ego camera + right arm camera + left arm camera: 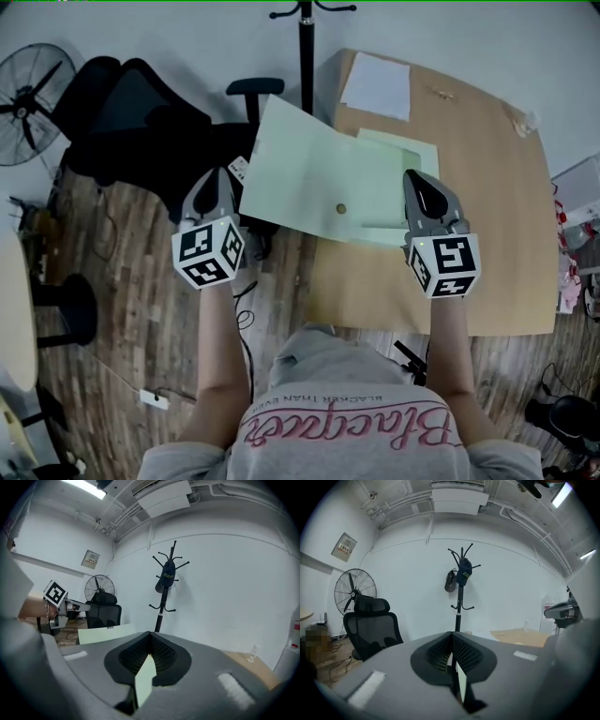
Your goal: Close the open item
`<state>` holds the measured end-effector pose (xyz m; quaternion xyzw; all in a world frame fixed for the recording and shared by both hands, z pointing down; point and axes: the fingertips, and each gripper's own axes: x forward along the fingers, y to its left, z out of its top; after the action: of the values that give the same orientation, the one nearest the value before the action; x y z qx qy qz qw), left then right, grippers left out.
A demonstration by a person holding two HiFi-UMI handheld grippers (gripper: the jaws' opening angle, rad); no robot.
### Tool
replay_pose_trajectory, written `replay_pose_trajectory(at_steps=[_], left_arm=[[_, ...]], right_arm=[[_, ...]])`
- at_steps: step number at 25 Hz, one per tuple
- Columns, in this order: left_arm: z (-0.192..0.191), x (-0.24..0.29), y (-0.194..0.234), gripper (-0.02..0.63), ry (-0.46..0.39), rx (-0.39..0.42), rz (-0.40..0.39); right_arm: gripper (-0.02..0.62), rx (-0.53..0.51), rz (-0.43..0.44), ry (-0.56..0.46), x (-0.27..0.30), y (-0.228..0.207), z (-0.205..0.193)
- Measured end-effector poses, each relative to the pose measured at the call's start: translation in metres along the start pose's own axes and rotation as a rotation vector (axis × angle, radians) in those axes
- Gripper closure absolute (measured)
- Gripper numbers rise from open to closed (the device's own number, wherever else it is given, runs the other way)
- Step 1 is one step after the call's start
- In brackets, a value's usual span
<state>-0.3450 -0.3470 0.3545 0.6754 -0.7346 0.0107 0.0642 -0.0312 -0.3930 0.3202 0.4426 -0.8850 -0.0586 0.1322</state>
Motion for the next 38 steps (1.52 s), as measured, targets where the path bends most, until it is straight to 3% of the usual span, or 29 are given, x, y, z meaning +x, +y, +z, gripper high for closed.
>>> replay_pose_trajectory(at_steps=[10, 20, 26, 32, 38], left_arm=[[-0.066, 0.003, 0.026, 0.594, 0.13, -0.05, 0.062], [-0.131, 0.005, 0.026, 0.594, 0.244, -0.126, 0.073], [-0.137, 0.013, 0.019, 0.594, 0.253, -0.145, 0.047], [-0.124, 0.02, -0.004, 0.594, 0.221, -0.161, -0.061], [-0.111, 0.021, -0.024, 0.594, 0.213, -0.136, -0.11]], right_arm=[[0.592, -0.015, 0.132, 0.122, 0.042, 0.04, -0.046], [0.594, -0.025, 0.178, 0.218, 0.056, 0.053, -0.087], [0.592, -0.048, 0.18, 0.224, 0.057, 0.056, -0.088], [0.592, -0.04, 0.143, 0.24, 0.049, 0.049, -0.088], [0.592, -0.024, 0.114, 0.23, 0.037, 0.042, -0.085]])
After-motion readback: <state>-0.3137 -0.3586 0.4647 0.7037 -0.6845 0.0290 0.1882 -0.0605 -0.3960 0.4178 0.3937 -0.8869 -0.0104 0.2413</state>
